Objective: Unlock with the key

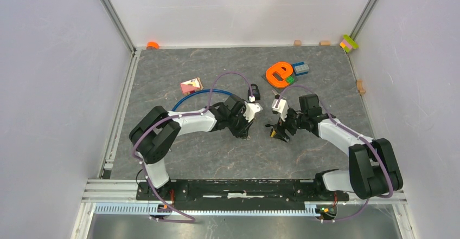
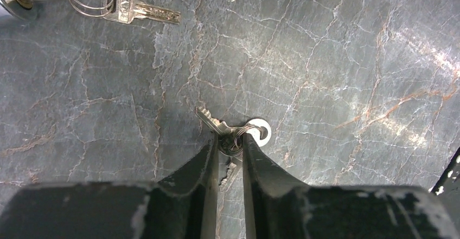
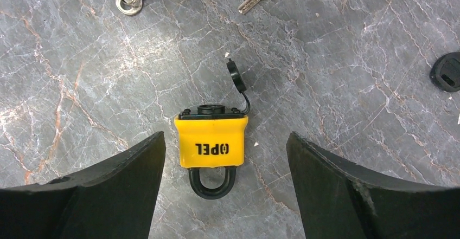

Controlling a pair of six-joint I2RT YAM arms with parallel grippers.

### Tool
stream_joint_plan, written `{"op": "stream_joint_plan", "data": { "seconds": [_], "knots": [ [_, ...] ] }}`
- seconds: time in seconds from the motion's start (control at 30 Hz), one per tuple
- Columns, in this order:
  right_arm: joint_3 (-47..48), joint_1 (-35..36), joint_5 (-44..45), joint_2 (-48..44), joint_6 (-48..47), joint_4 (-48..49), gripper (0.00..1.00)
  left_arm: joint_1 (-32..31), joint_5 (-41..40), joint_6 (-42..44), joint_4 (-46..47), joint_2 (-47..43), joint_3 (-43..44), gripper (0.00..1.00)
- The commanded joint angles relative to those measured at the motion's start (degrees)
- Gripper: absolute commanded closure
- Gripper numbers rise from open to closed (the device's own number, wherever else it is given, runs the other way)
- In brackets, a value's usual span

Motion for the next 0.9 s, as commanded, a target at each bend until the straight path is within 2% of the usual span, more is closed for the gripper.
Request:
{"op": "stream_joint_plan", "data": {
  "seconds": [0.0, 0.23, 0.43, 0.67, 0.73, 0.87],
  "knots": [
    [2.4, -0.3, -2.0, -1.5, 0.7, 0.8, 0.14, -0.4, 1.0, -1.5, 0.5, 1.1, 0.4, 0.78],
    [2.7, -0.3, -5.5, -3.8, 0.7, 1.4, 0.14, 0.0, 1.7, 0.8, 1.9, -2.3, -0.9, 0.87],
    [2.7, -0.3, -10.6, -6.2, -0.4, 3.6, 0.14, 1.1, 4.8, 2.7, 4.6, -6.5, -3.3, 0.87],
    [2.6, 1.6, -14.4, -4.7, 0.5, 7.4, 0.13, 2.2, 7.5, 3.9, 7.0, -9.6, -6.1, 0.86],
    [3.0, 2.7, -14.3, -3.5, 0.6, 7.4, 0.13, 2.3, 8.1, 3.9, 7.0, -9.2, -6.1, 0.82],
    [3.1, 3.6, -13.7, -2.3, 0.7, 7.7, 0.13, 2.3, 10.5, 4.6, 7.0, -7.6, -5.4, 0.69]
  ]
}}
